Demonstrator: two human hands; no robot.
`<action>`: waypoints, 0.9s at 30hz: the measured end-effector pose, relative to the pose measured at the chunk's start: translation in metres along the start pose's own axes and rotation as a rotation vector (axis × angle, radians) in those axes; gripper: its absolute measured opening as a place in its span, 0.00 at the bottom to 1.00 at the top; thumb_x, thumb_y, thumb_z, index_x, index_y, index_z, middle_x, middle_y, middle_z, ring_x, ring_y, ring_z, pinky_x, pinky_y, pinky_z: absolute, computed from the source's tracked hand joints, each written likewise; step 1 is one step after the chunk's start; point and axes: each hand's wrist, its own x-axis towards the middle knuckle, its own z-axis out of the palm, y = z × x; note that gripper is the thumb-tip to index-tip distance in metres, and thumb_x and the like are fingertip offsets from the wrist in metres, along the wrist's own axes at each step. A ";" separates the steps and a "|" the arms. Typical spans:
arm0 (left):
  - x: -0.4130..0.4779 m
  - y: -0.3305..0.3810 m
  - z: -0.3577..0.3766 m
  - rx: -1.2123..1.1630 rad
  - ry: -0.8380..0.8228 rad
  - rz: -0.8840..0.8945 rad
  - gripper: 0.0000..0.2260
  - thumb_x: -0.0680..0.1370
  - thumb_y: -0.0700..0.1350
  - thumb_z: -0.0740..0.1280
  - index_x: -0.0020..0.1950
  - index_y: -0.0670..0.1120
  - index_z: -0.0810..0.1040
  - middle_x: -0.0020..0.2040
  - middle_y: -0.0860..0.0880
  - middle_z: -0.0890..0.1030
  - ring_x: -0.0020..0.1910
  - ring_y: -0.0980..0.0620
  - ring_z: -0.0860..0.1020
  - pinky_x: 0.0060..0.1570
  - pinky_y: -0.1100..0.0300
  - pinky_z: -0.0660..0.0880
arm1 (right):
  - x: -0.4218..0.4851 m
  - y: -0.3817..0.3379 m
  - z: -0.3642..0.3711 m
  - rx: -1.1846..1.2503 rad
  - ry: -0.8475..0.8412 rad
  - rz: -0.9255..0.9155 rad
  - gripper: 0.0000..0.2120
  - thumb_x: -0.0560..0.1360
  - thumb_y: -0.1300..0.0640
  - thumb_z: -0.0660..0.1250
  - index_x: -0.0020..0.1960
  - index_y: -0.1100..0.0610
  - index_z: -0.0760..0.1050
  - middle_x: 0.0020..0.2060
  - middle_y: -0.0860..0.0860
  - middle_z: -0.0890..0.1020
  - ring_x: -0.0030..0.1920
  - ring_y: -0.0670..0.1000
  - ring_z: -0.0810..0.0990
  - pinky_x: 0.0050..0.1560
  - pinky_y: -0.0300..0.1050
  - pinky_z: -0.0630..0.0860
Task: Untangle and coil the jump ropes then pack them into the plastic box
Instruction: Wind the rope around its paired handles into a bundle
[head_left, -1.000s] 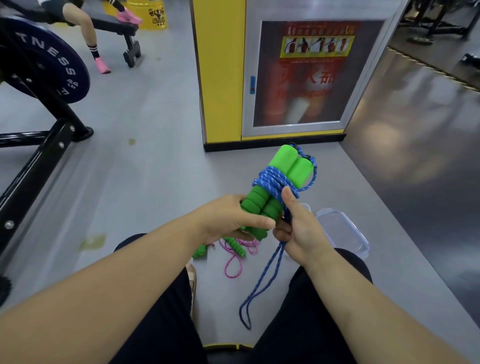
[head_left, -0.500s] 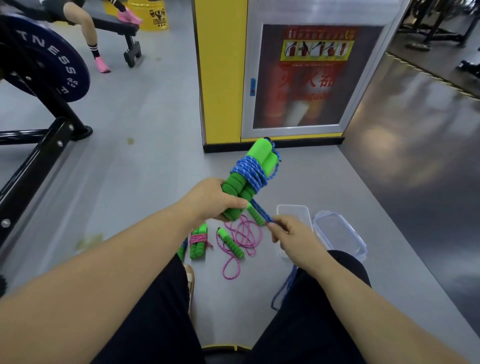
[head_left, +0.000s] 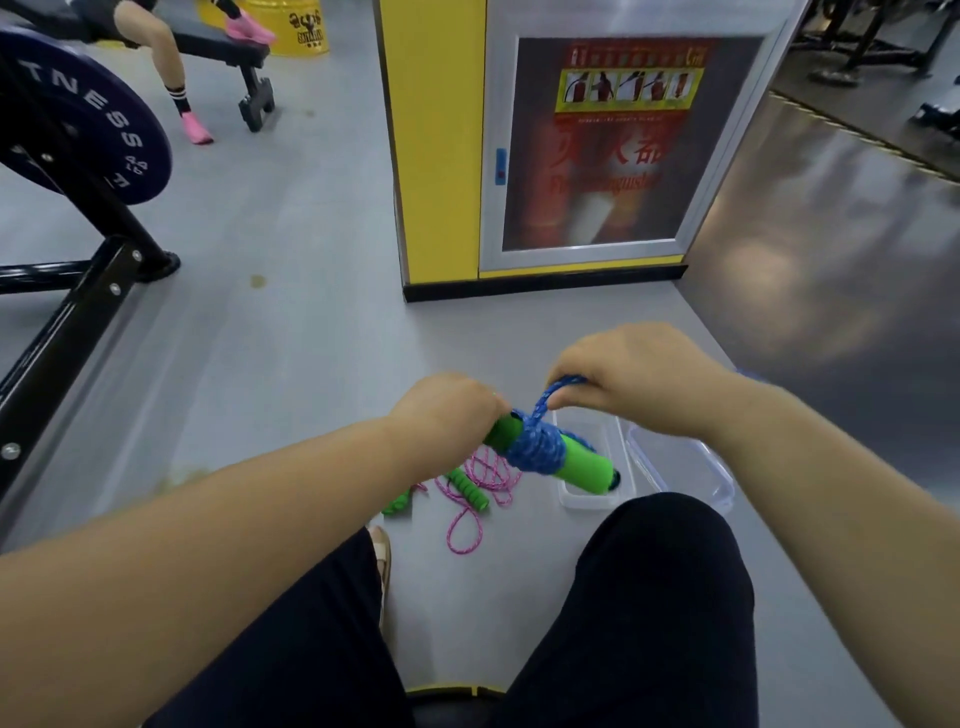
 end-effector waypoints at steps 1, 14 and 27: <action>-0.002 0.001 -0.003 -0.006 0.011 0.065 0.16 0.77 0.35 0.59 0.63 0.47 0.71 0.55 0.48 0.77 0.54 0.47 0.76 0.43 0.56 0.71 | 0.003 0.007 -0.002 0.049 -0.010 -0.015 0.14 0.74 0.41 0.62 0.54 0.45 0.78 0.48 0.43 0.81 0.47 0.44 0.75 0.41 0.42 0.67; -0.030 -0.005 0.004 -0.846 0.282 0.039 0.29 0.73 0.46 0.72 0.70 0.58 0.66 0.53 0.54 0.80 0.49 0.53 0.78 0.51 0.61 0.74 | -0.030 0.002 0.108 1.192 -0.136 0.387 0.03 0.72 0.61 0.67 0.40 0.57 0.74 0.25 0.47 0.67 0.25 0.44 0.63 0.32 0.34 0.62; -0.002 -0.002 0.043 -0.872 0.167 -0.376 0.15 0.72 0.44 0.69 0.58 0.47 0.75 0.47 0.46 0.80 0.42 0.48 0.76 0.40 0.60 0.71 | -0.036 -0.042 0.057 0.096 -0.131 -0.055 0.12 0.81 0.45 0.49 0.46 0.51 0.64 0.45 0.51 0.77 0.47 0.55 0.75 0.40 0.46 0.64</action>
